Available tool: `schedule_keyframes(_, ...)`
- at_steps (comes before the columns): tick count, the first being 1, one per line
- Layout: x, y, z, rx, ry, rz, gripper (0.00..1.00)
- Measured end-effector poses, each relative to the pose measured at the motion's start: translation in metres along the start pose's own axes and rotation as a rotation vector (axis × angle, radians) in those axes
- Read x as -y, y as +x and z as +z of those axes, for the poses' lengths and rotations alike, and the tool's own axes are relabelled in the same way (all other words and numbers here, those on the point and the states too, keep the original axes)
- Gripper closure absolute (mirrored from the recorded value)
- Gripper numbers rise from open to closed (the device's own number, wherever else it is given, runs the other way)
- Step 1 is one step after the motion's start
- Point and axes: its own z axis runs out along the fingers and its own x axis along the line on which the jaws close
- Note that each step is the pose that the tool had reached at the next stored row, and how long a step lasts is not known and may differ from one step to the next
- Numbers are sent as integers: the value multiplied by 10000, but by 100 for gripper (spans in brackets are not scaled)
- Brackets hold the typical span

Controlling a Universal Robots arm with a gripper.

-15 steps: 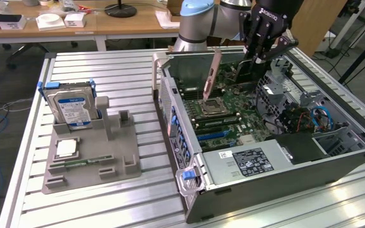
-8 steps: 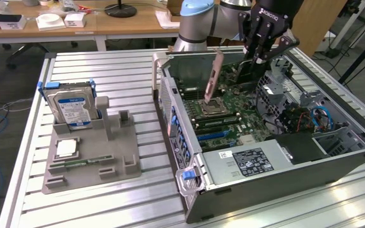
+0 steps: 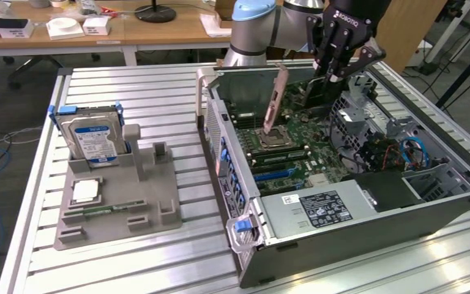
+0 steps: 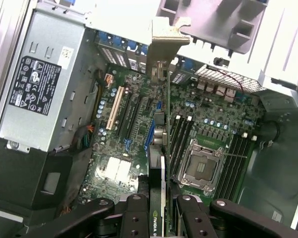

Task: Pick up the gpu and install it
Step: 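Insert the gpu into the slot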

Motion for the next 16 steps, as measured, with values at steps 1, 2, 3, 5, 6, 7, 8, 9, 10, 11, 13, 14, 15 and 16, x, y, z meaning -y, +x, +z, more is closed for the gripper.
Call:
schedule_keyframes(1, 0, 0, 1, 6, 1, 147, 74)
schedule_keyframes(2, 0, 0, 3, 14, 2, 313, 74)
schedule_keyframes(3, 0, 0, 4, 20, 3, 464, 74)
schedule_keyframes(5, 0, 0, 6, 30, 4, 754, 74)
schedule_keyframes(6, 0, 0, 8, 37, 5, 893, 74)
schedule_keyframes(7, 1, 0, 9, 43, 6, 1024, 74)
schedule_keyframes(8, 1, 0, 10, 48, 7, 1147, 74)
schedule_keyframes(9, 1, -1, 11, 53, 8, 1265, 74)
schedule_keyframes(10, 1, -2, 13, 59, 10, 1364, 74)
schedule_keyframes(11, 2, -3, 14, 62, 10, 1453, 74)
schedule_keyframes(13, 3, -6, 14, 67, 10, 1610, 74)
schedule_keyframes(14, 3, -6, 14, 68, 11, 1636, 74)
schedule_keyframes(15, 3, -6, 14, 69, 11, 1637, 74)
schedule_keyframes(16, 3, -6, 14, 68, 10, 1638, 74)
